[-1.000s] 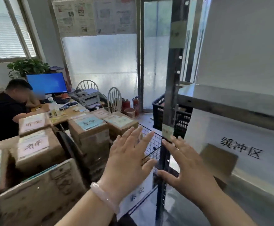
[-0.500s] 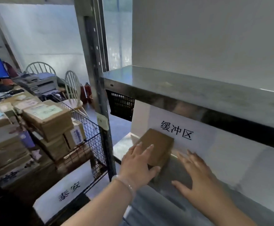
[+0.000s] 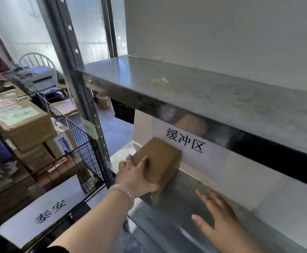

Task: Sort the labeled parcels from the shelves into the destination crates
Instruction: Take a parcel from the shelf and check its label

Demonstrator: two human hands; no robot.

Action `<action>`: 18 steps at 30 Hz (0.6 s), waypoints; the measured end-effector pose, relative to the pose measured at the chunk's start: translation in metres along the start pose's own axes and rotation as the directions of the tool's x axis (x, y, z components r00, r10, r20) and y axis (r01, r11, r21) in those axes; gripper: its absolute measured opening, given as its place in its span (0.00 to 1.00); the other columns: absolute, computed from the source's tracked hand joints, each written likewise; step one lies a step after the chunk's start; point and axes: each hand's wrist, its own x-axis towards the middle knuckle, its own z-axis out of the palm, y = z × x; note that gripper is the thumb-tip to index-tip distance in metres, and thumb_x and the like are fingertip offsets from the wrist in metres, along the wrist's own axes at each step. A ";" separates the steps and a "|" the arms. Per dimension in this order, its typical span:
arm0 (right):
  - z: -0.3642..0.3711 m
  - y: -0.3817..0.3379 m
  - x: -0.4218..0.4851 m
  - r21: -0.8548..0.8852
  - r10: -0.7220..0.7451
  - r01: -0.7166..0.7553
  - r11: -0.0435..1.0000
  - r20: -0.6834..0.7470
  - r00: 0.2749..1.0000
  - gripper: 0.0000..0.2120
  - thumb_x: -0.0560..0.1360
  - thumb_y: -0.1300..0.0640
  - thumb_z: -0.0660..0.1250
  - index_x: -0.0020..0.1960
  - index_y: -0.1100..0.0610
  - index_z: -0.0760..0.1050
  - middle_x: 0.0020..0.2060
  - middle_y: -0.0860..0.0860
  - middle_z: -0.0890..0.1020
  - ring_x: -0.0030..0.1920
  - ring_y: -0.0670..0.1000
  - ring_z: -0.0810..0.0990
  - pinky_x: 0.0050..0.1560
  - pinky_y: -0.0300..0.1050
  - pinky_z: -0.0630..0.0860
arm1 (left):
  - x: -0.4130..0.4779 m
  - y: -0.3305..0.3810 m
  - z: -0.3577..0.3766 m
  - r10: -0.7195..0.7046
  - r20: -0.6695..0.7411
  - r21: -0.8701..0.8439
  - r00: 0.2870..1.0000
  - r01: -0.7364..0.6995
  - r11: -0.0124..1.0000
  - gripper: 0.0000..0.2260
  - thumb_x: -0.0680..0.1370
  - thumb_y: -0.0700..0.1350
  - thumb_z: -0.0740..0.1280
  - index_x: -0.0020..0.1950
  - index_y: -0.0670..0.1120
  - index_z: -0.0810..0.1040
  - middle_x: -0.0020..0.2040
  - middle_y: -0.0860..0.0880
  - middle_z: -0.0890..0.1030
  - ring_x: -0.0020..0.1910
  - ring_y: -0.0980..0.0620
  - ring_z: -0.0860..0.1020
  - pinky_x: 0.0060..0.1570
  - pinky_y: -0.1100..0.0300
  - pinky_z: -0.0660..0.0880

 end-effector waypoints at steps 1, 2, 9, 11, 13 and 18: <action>0.001 -0.002 0.003 0.024 -0.004 0.004 1.000 0.015 1.000 0.33 0.75 0.34 0.61 0.73 0.31 0.47 0.78 0.40 0.44 0.77 0.42 0.45 0.73 0.38 0.48 | -0.004 -0.002 0.000 0.002 -0.016 -0.037 1.000 -0.002 0.999 0.49 0.59 0.73 0.64 0.77 0.67 0.50 0.79 0.44 0.49 0.74 0.38 0.51 0.71 0.47 0.60; 0.001 -0.006 0.006 0.046 -0.014 0.013 0.999 0.031 0.999 0.33 0.75 0.35 0.61 0.74 0.31 0.48 0.78 0.40 0.45 0.77 0.42 0.45 0.73 0.38 0.48 | -0.008 -0.005 0.000 -0.004 -0.032 -0.093 0.999 0.001 0.996 0.48 0.60 0.73 0.64 0.77 0.66 0.51 0.79 0.44 0.50 0.74 0.39 0.52 0.71 0.47 0.59; -0.005 -0.044 0.028 0.329 -0.053 0.038 0.944 0.038 0.998 0.39 0.72 0.38 0.68 0.77 0.44 0.54 0.76 0.41 0.58 0.74 0.41 0.57 0.72 0.38 0.56 | -0.062 -0.040 -0.006 -0.108 0.133 -0.958 0.985 0.156 0.241 0.26 0.76 0.53 0.71 0.72 0.61 0.68 0.69 0.48 0.76 0.61 0.49 0.78 0.64 0.50 0.75; -0.003 -0.060 0.034 0.515 -0.046 0.010 0.857 0.059 0.997 0.41 0.69 0.36 0.67 0.77 0.42 0.55 0.76 0.41 0.59 0.73 0.41 0.60 0.69 0.37 0.58 | -0.081 -0.046 -0.005 -0.073 0.198 -0.980 0.978 0.199 0.009 0.23 0.75 0.56 0.68 0.69 0.57 0.72 0.65 0.46 0.80 0.62 0.45 0.79 0.68 0.44 0.71; -0.001 -0.075 0.041 0.631 -0.060 -0.017 0.776 0.100 0.993 0.45 0.64 0.32 0.65 0.77 0.40 0.53 0.75 0.43 0.61 0.72 0.43 0.63 0.67 0.40 0.60 | -0.095 -0.052 -0.007 -0.027 0.199 -0.970 0.980 0.193 -0.148 0.24 0.73 0.58 0.65 0.68 0.53 0.74 0.62 0.44 0.82 0.62 0.43 0.79 0.69 0.41 0.69; 0.006 -0.114 0.049 0.795 -0.173 -0.007 0.607 0.140 0.975 0.48 0.54 0.22 0.70 0.71 0.32 0.62 0.68 0.39 0.71 0.62 0.40 0.74 0.63 0.43 0.73 | -0.120 -0.064 -0.021 0.035 0.132 -0.964 0.991 0.137 -0.227 0.21 0.78 0.59 0.61 0.68 0.51 0.74 0.62 0.42 0.82 0.59 0.44 0.81 0.68 0.38 0.69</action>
